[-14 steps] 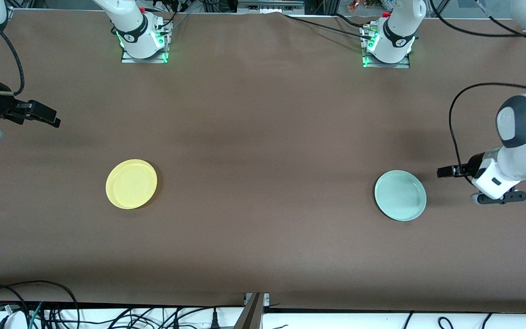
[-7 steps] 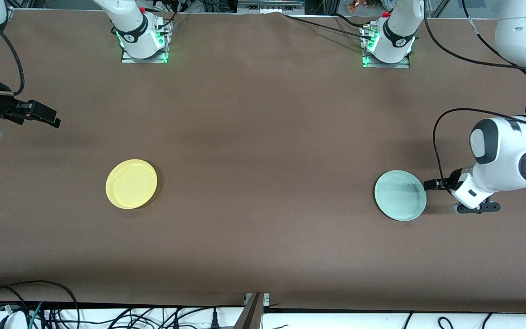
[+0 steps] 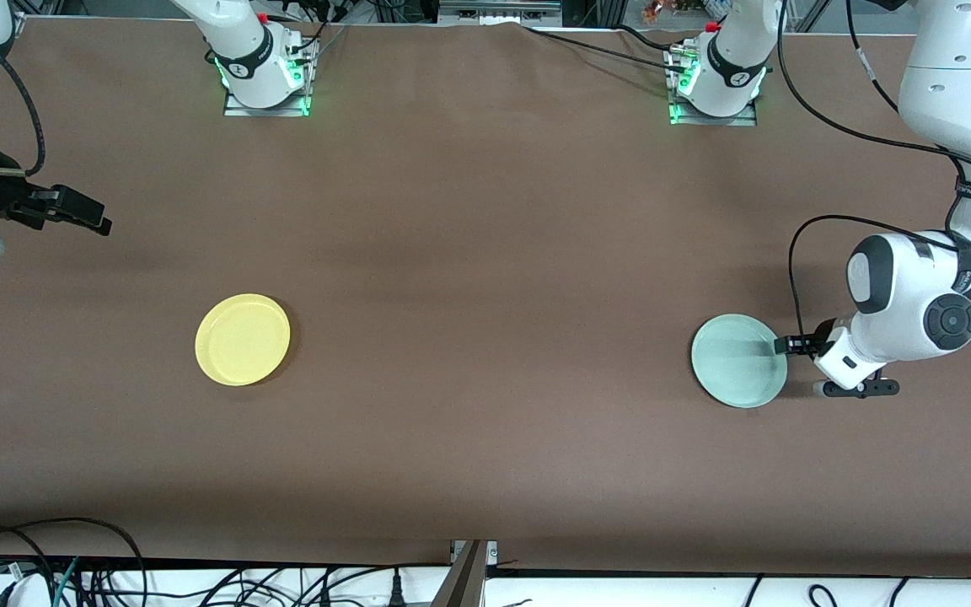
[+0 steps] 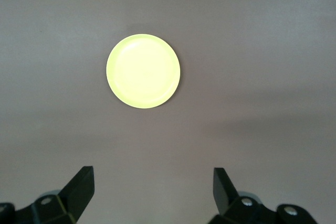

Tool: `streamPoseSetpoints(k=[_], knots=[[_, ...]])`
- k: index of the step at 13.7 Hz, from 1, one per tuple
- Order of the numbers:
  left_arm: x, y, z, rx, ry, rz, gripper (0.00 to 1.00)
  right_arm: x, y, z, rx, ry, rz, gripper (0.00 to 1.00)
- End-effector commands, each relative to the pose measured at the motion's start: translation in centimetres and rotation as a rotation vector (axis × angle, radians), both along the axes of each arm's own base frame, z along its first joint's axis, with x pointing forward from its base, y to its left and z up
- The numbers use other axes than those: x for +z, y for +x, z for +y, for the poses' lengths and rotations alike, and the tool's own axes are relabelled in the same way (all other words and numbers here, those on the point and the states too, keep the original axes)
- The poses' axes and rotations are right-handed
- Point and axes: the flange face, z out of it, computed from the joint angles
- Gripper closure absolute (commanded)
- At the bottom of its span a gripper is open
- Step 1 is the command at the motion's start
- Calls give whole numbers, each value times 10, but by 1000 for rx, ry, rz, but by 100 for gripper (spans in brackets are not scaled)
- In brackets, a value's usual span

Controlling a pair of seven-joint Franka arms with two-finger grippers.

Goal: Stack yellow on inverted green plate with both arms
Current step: 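Move the left gripper down to the green plate's rim, then close the left gripper on the green plate's rim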

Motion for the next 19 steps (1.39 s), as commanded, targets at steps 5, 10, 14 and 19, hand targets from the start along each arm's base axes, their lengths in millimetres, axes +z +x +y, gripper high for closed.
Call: streamPoseSetpoints(k=[5, 10, 14, 19], knots=[[-17, 7, -5, -36, 12, -27, 43, 4, -1, 1, -5, 6, -3, 0], [-24, 7, -1, -33, 10, -33, 60, 4, -1, 0, -6, 5, -1, 0], [-22, 7, -3, -33, 8, -28, 44, 4, -1, 1, -5, 6, -1, 0], [-17, 5, -4, -35, 6, -19, 46, 3, 0, 0, -6, 5, -1, 0]])
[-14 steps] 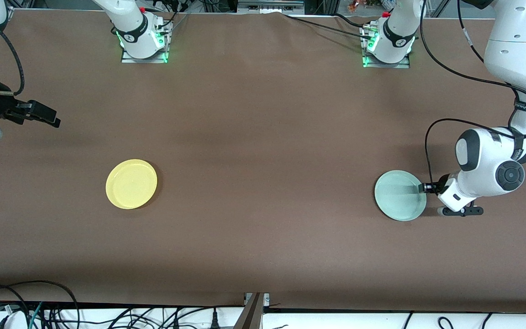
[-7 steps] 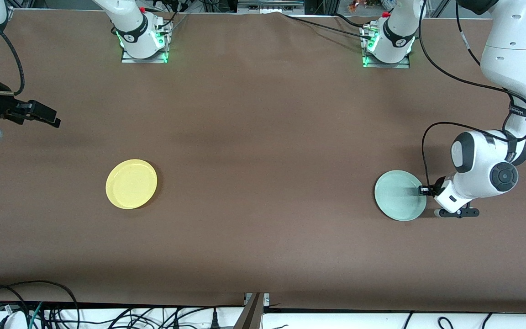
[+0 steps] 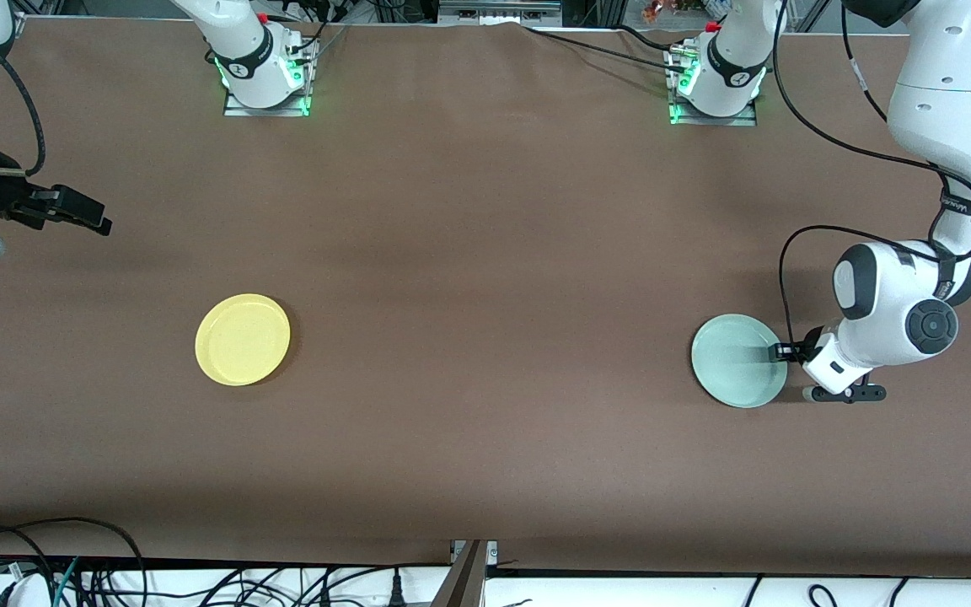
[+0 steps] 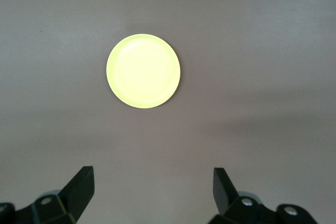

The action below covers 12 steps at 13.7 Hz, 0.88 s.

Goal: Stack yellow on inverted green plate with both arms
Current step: 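Close the left gripper on the green plate's rim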

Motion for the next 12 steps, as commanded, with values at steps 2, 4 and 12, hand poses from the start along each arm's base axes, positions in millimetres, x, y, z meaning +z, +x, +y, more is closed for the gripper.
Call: streamPoseSetpoints(k=[2, 4, 12], knots=[[7, 1, 0, -25, 12, 9, 56, 4, -1, 0, -7, 5, -2, 0], [10, 1, 0, -24, 12, 7, 60, 3, -1, 0, -5, 6, 0, 0], [16, -2, 0, -21, 7, 34, 55, 4, -1, 0, -5, 6, -2, 0]])
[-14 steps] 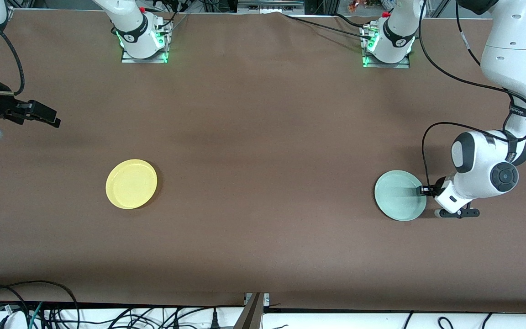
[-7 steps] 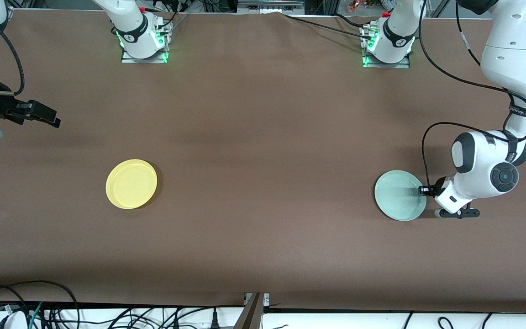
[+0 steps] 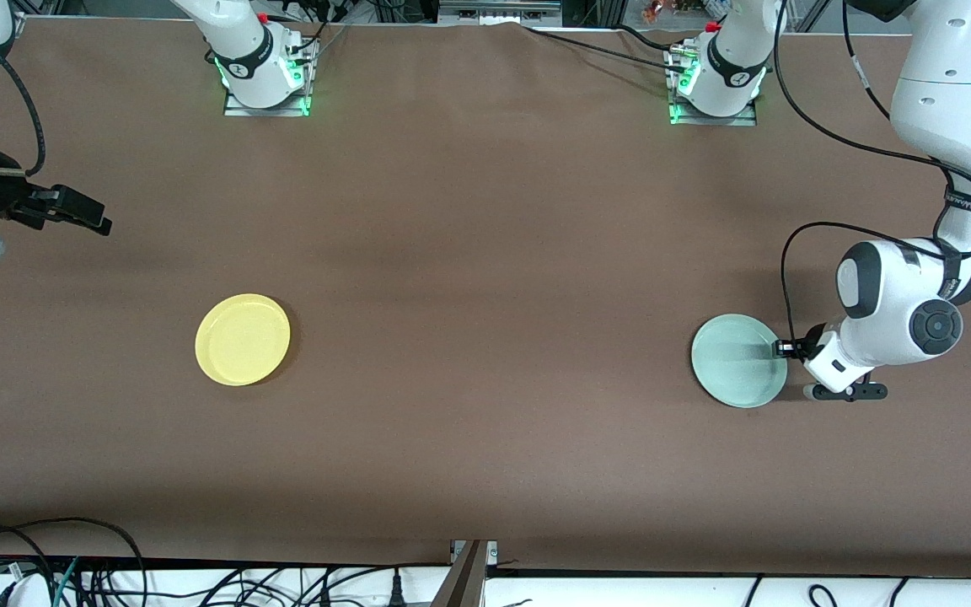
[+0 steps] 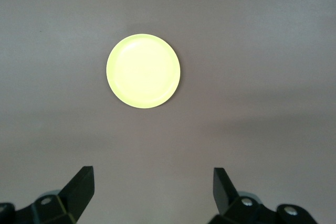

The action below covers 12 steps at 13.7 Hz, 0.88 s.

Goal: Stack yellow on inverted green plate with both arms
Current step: 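Close the left gripper on the green plate's rim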

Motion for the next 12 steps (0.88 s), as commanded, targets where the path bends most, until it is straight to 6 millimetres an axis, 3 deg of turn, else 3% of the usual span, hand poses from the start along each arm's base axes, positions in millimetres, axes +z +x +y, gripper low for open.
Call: streamPoseSetpoints(k=[1, 3, 12], knots=[[6, -1, 1, -18, 8, 11, 56, 4, -1, 0, -5, 5, -3, 0], [6, -1, 0, -20, 7, 10, 63, 4, -1, 0, -5, 6, 0, 0], [2, -2, -1, -21, 6, 16, 64, 4, -2, 0, -5, 6, 1, 0]])
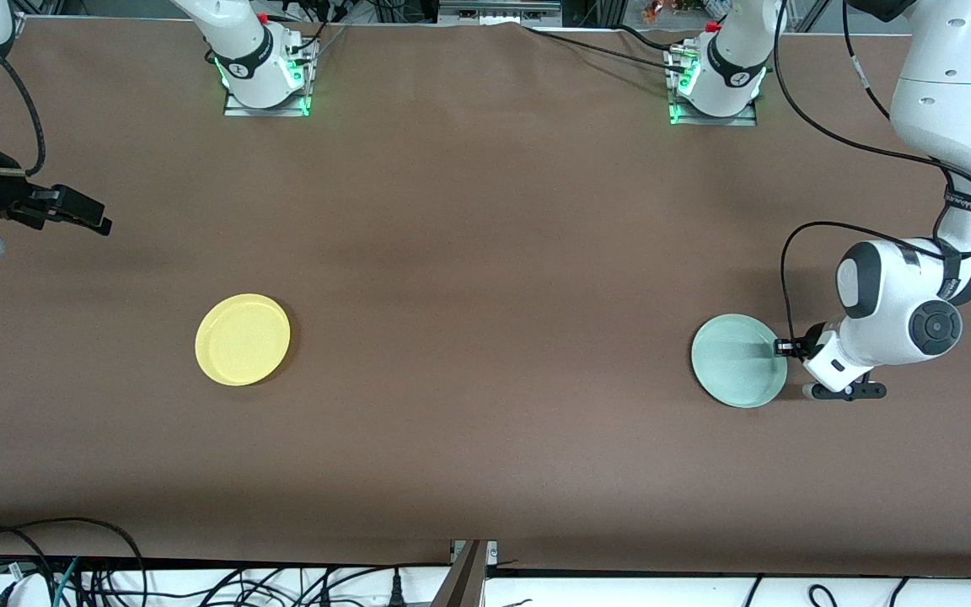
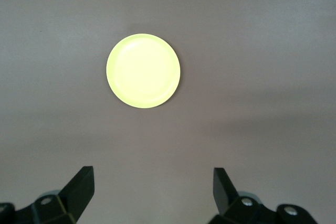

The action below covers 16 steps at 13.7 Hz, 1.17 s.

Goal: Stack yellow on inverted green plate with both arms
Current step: 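Close the left gripper on the green plate's rim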

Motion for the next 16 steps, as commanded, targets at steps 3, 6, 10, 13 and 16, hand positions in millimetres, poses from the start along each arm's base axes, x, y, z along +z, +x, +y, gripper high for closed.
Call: streamPoseSetpoints(k=[3, 6, 10, 13, 16], knots=[[1, -1, -2, -22, 6, 9, 70, 4, -2, 0, -5, 6, 1, 0], [1, -1, -2, -22, 7, 9, 76, 4, -2, 0, -6, 6, 1, 0], [1, -1, -3, -25, 6, 9, 80, 5, -2, 0, -6, 6, -1, 0], [0, -1, -4, -25, 7, 11, 85, 5, -2, 0, -6, 6, -1, 0], [-7, -1, -4, -25, 5, 17, 85, 5, -2, 0, -7, 6, -2, 0]])
